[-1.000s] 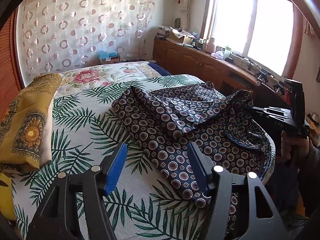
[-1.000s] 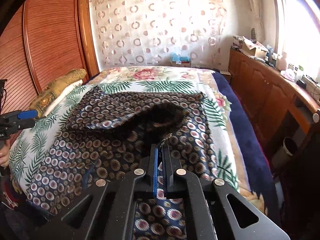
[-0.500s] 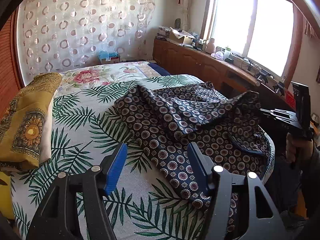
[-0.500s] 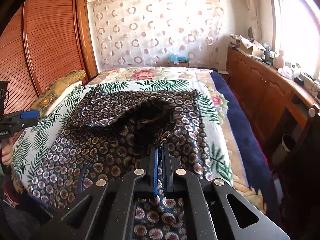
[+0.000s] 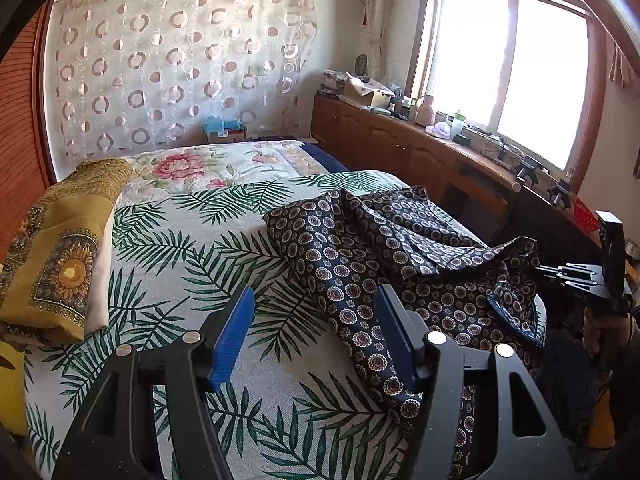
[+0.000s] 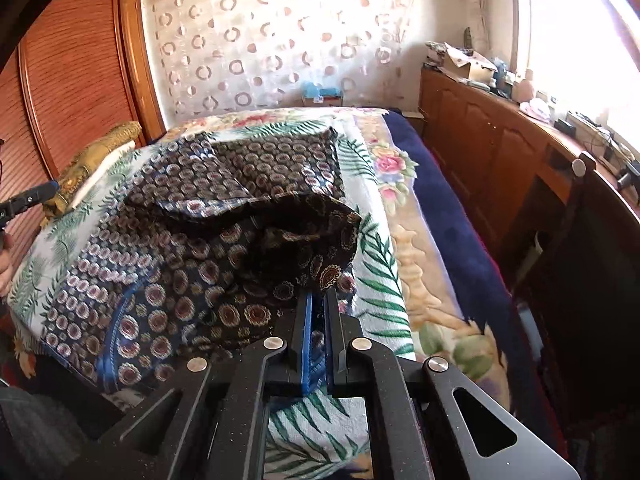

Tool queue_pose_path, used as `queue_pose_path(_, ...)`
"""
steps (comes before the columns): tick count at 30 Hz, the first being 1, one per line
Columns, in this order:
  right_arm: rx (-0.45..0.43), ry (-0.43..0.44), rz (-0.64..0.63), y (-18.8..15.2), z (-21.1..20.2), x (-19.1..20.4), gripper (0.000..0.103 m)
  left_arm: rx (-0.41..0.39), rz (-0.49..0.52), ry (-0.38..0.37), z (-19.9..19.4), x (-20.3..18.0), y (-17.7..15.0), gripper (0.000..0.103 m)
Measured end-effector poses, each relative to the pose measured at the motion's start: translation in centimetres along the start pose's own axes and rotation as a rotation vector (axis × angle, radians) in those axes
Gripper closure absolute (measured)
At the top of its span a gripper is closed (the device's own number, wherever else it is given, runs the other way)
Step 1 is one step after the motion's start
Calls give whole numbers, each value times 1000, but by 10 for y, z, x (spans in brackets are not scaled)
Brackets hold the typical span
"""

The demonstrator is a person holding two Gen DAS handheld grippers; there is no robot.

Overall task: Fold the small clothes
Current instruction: 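Open the right gripper and press the folded bundle down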

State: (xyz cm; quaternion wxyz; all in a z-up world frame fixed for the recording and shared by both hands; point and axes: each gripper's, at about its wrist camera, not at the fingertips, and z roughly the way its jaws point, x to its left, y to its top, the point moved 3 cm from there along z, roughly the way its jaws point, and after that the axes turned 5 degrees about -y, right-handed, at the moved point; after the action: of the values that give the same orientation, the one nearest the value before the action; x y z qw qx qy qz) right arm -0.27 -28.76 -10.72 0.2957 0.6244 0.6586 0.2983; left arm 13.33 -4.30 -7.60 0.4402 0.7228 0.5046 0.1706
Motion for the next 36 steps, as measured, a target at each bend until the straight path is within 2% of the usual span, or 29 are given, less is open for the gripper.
queue_pose_path(4, -50, -26, -38, 16, -11, 9, 88, -15, 1, 15, -3, 0, 1, 37)
queue_pose_path(6, -72, -30, -53, 23, -15, 16, 77, -27, 0, 24, -5, 0, 2, 30)
queue_pose_path(8, -96, -32, -73, 30, -18, 24, 52, -39, -1, 18, -7, 1, 2, 24)
queue_pose_path(9, -104, -27, -79, 34, -18, 29, 49, -39, -6, 11, -7, 2, 3, 21)
queue_pose_path(17, -94, 86, -208, 66, 14, 87, 48, -58, -40, 38, -10, 12, 2, 1)
queue_pose_path(26, 24, 248, -350, 96, 85, 156, 48, -36, -56, 30, -7, 15, -3, 1)
queue_pose_path(29, 74, 253, -407, 97, 104, 172, 48, -23, -51, 18, -5, 13, -6, 1)
queue_pose_path(31, 98, 240, -429, 99, 118, 169, 48, -17, -51, 15, -3, 11, -8, 1)
queue_pose_path(36, 117, 231, -457, 100, 120, 168, 48, -3, -59, 12, 0, 11, -12, 1)
